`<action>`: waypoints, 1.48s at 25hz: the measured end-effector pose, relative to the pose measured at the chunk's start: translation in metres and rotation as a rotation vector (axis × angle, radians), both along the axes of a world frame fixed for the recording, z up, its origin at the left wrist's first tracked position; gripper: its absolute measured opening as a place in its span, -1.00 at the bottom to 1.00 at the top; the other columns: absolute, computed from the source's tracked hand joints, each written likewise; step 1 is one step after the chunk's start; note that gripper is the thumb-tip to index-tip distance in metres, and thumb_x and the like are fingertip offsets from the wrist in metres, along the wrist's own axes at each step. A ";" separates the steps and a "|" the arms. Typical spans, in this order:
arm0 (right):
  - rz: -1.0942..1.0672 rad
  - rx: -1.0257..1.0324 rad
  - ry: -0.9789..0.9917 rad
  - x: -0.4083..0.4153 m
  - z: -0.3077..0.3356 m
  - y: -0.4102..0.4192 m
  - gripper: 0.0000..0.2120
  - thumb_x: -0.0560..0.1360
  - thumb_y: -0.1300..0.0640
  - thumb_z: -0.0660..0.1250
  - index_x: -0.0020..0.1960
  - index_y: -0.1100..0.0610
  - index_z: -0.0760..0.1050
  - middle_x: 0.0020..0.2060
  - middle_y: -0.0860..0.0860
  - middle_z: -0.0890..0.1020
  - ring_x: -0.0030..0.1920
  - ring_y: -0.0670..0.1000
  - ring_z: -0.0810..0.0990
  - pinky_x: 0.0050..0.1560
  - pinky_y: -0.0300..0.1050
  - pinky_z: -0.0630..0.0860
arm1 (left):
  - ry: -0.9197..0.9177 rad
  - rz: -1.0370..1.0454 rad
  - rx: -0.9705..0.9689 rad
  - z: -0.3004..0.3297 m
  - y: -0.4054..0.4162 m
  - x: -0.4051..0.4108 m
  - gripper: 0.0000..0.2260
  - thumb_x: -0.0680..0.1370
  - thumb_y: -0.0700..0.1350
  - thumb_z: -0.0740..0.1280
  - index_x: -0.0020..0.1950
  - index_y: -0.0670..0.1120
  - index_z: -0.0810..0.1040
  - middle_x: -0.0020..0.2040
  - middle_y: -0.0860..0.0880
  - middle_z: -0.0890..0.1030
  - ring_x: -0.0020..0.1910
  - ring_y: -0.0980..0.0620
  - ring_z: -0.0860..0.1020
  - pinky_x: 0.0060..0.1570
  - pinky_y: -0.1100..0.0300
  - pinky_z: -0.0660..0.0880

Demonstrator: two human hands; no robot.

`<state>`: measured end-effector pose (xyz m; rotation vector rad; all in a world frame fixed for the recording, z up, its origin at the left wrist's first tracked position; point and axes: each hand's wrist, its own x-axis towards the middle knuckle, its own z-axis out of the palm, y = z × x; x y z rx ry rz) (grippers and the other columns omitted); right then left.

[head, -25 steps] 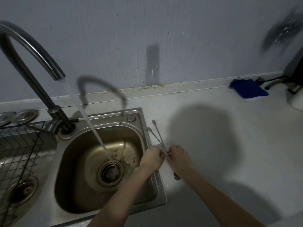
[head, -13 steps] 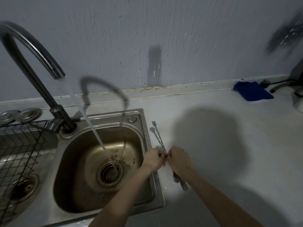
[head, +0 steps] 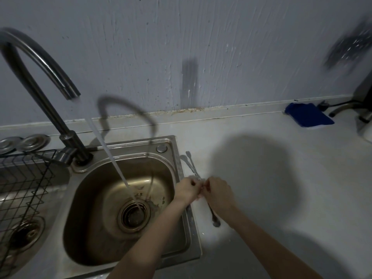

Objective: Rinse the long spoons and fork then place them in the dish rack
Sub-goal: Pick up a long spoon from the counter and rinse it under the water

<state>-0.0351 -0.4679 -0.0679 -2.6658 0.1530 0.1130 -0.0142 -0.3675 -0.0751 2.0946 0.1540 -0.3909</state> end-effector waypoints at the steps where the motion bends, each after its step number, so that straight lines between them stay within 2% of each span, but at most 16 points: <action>1: 0.014 0.025 -0.021 0.002 0.005 0.003 -0.79 0.52 0.14 0.18 0.03 0.24 0.48 0.07 0.18 0.56 0.09 0.19 0.54 0.06 -0.02 0.43 | -0.016 0.032 -0.022 0.004 0.004 0.002 -0.66 0.53 -0.07 0.24 -0.47 -0.04 0.44 -0.40 -0.03 0.55 -0.40 0.07 0.50 -0.31 0.32 0.48; 3: 0.038 0.118 -0.070 0.005 0.013 0.016 -0.81 0.51 0.16 0.21 0.02 0.24 0.49 0.05 0.20 0.57 0.07 0.20 0.53 0.07 -0.01 0.43 | -0.038 0.100 -0.085 0.010 0.018 0.004 -0.73 0.52 -0.08 0.25 -0.38 -0.07 0.51 -0.33 -0.10 0.58 -0.30 -0.01 0.54 -0.21 0.18 0.50; 6: 0.075 0.298 -0.156 0.009 0.020 0.047 -0.84 0.46 0.19 0.30 -0.02 0.25 0.52 -0.06 0.22 0.62 -0.02 0.20 0.57 0.01 -0.01 0.47 | -0.092 0.229 -0.095 0.018 0.053 0.007 -0.79 0.49 -0.05 0.27 -0.31 -0.09 0.54 -0.26 -0.11 0.60 -0.20 -0.06 0.55 -0.14 0.11 0.48; 9: 0.139 0.374 -0.184 0.012 0.022 0.085 -0.86 0.43 0.21 0.32 -0.04 0.24 0.54 -0.17 0.12 0.62 -0.08 0.10 0.59 -0.05 -0.13 0.46 | -0.156 0.354 -0.133 0.026 0.093 0.008 -0.80 0.49 -0.04 0.29 -0.32 -0.06 0.54 -0.26 -0.10 0.60 -0.17 -0.04 0.55 0.01 0.02 0.52; 12: 0.172 0.477 -0.143 0.013 0.021 0.127 -0.88 0.43 0.23 0.32 -0.04 0.19 0.52 -0.20 0.01 0.55 -0.14 -0.01 0.54 -0.01 -0.13 0.48 | -0.211 0.429 -0.188 0.033 0.133 0.002 -0.81 0.48 -0.08 0.30 -0.34 0.00 0.55 -0.29 -0.05 0.60 -0.15 -0.02 0.56 0.08 0.00 0.50; 15: 0.254 0.498 -0.050 0.008 0.010 0.156 -0.90 0.44 0.22 0.32 -0.08 0.07 0.46 -0.20 -0.02 0.55 -0.13 -0.03 0.54 -0.03 -0.11 0.53 | -0.272 0.459 -0.282 0.049 0.162 -0.005 -0.79 0.50 -0.09 0.28 -0.34 0.03 0.56 -0.31 -0.03 0.60 -0.20 -0.04 0.57 0.01 0.00 0.51; 18: 0.300 0.467 -0.019 0.001 -0.001 0.170 -0.86 0.46 0.21 0.31 0.01 0.07 0.50 -0.06 0.02 0.61 -0.04 -0.04 0.58 0.04 -0.13 0.58 | -0.376 0.448 -0.350 0.067 0.177 -0.009 -0.82 0.53 -0.11 0.25 -0.24 -0.09 0.57 -0.31 -0.04 0.57 -0.24 0.01 0.54 -0.09 0.08 0.47; 21: 0.307 0.470 -0.009 0.001 -0.005 0.179 -0.80 0.48 0.21 0.29 0.09 0.08 0.52 0.02 0.01 0.61 0.02 -0.05 0.59 0.08 -0.19 0.56 | -0.428 0.457 -0.435 0.076 0.181 -0.007 -0.87 0.52 -0.12 0.25 -0.13 -0.11 0.58 -0.30 0.01 0.58 -0.32 0.19 0.55 -0.16 0.28 0.50; 24: 0.300 0.502 -0.041 0.004 -0.004 0.180 -0.84 0.49 0.21 0.28 0.04 0.10 0.56 -0.02 0.04 0.66 -0.01 -0.03 0.62 0.09 -0.09 0.58 | -0.387 0.467 -0.506 0.062 0.178 -0.004 -0.88 0.52 -0.14 0.26 -0.15 -0.06 0.59 -0.29 0.01 0.60 -0.33 0.20 0.56 -0.22 0.33 0.51; 26: 0.298 0.539 -0.105 0.008 -0.003 0.177 -0.84 0.48 0.24 0.27 0.02 0.15 0.57 -0.05 0.09 0.67 -0.04 0.01 0.62 0.05 -0.04 0.58 | -0.297 0.447 -0.523 0.048 0.173 -0.008 -0.86 0.52 -0.16 0.25 -0.08 -0.13 0.61 -0.27 -0.01 0.61 -0.27 0.13 0.56 -0.26 0.40 0.51; 28: 0.322 0.563 -0.122 0.010 -0.001 0.173 -0.83 0.49 0.27 0.26 0.03 0.19 0.57 -0.09 0.08 0.67 -0.07 -0.01 0.61 -0.02 -0.18 0.55 | -0.244 0.418 -0.502 0.038 0.171 -0.013 -0.81 0.54 -0.16 0.23 0.01 -0.18 0.60 -0.23 -0.02 0.61 -0.21 0.10 0.56 -0.26 0.43 0.52; 30: 0.324 0.609 -0.100 0.009 -0.002 0.171 -0.85 0.50 0.25 0.25 0.01 0.21 0.57 -0.21 -0.07 0.63 -0.18 -0.13 0.57 -0.12 -0.38 0.45 | -0.255 0.426 -0.466 0.040 0.171 -0.011 -0.81 0.54 -0.15 0.21 0.02 -0.15 0.60 -0.23 0.00 0.61 -0.21 0.11 0.57 -0.26 0.43 0.52; 32: 0.315 0.627 -0.046 0.006 -0.006 0.170 -0.84 0.52 0.19 0.24 -0.03 0.21 0.58 -0.32 -0.17 0.57 -0.28 -0.21 0.52 -0.18 -0.40 0.43 | -0.292 0.456 -0.494 0.050 0.174 -0.005 -0.83 0.55 -0.16 0.21 -0.07 -0.08 0.60 -0.25 0.01 0.61 -0.24 0.10 0.56 -0.31 0.43 0.51; 34: 0.344 0.583 0.007 0.001 -0.014 0.168 -0.79 0.54 0.14 0.21 -0.07 0.21 0.60 -0.31 -0.05 0.64 -0.35 -0.24 0.52 -0.18 -0.38 0.44 | -0.345 0.468 -0.510 0.063 0.176 0.000 -0.79 0.56 -0.14 0.19 -0.20 0.04 0.56 -0.26 0.01 0.60 -0.26 0.06 0.54 -0.27 0.29 0.49; 37: 0.385 0.520 0.043 -0.007 -0.021 0.165 -0.74 0.56 0.12 0.19 -0.08 0.22 0.60 -0.22 0.08 0.69 -0.39 -0.36 0.53 -0.32 -0.53 0.37 | -0.430 0.442 -0.521 0.079 0.179 0.002 -0.82 0.56 -0.14 0.17 -0.12 -0.01 0.56 -0.28 0.07 0.60 -0.36 0.22 0.55 -0.30 0.38 0.48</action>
